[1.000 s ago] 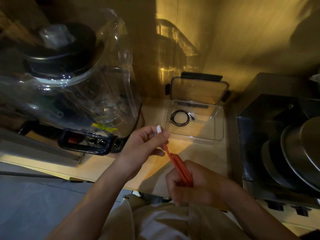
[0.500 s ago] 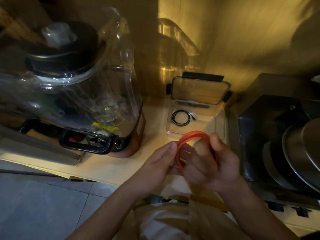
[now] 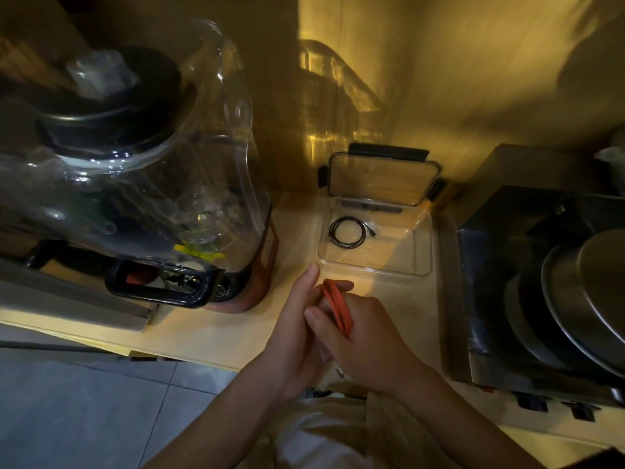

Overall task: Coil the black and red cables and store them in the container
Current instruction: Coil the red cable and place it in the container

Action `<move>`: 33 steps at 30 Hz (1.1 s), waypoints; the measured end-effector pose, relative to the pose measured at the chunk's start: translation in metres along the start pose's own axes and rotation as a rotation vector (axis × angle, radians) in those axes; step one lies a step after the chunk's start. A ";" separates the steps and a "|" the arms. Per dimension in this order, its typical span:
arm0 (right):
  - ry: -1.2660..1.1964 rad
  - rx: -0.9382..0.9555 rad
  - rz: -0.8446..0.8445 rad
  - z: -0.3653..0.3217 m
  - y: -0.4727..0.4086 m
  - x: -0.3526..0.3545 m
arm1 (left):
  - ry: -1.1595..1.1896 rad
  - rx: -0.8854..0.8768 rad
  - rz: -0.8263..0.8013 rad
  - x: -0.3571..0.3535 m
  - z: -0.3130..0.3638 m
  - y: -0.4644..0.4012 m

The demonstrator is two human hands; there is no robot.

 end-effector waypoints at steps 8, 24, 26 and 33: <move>0.610 0.122 -0.040 0.002 -0.001 -0.001 | -0.097 -0.001 -0.124 0.003 -0.001 -0.007; 0.453 0.015 -0.028 0.010 -0.008 0.036 | 0.209 0.075 -0.189 -0.001 -0.006 -0.033; 0.453 0.000 -0.056 0.011 -0.008 0.039 | 0.193 0.099 -0.245 -0.001 -0.007 -0.037; 0.442 -0.124 -0.116 0.027 -0.016 0.042 | 0.189 0.199 -0.397 0.001 -0.003 -0.044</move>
Point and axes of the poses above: each hand's wrist, its own y-axis away from the middle knuckle, its own x-axis out of the back of the hand, z = x × y, the point moved 3 cm from there along -y, towards the middle knuckle, and after that the axes turned 14 degrees about -x, right-handed, at the moved point
